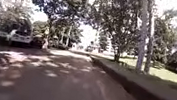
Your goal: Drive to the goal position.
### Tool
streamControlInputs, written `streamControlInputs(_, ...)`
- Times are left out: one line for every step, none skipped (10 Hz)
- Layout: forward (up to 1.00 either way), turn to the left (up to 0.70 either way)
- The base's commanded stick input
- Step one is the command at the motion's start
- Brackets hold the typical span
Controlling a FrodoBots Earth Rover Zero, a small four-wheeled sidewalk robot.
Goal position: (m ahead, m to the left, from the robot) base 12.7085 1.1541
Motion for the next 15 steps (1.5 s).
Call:
streamControlInputs(0.7, 0.0)
streamControlInputs(0.7, 0.0)
streamControlInputs(0.7, 0.0)
streamControlInputs(0.7, 0.0)
streamControlInputs(0.7, 0.1)
streamControlInputs(0.7, 0.26)
streamControlInputs(0.7, 0.25)
streamControlInputs(0.7, 0.0)
streamControlInputs(0.7, 0.0)
streamControlInputs(0.7, 0.0)
streamControlInputs(0.7, 0.0)
streamControlInputs(0.7, 0.0)
streamControlInputs(0.7, 0.0)
streamControlInputs(0.7, 0.0)
streamControlInputs(0.7, 0.0)
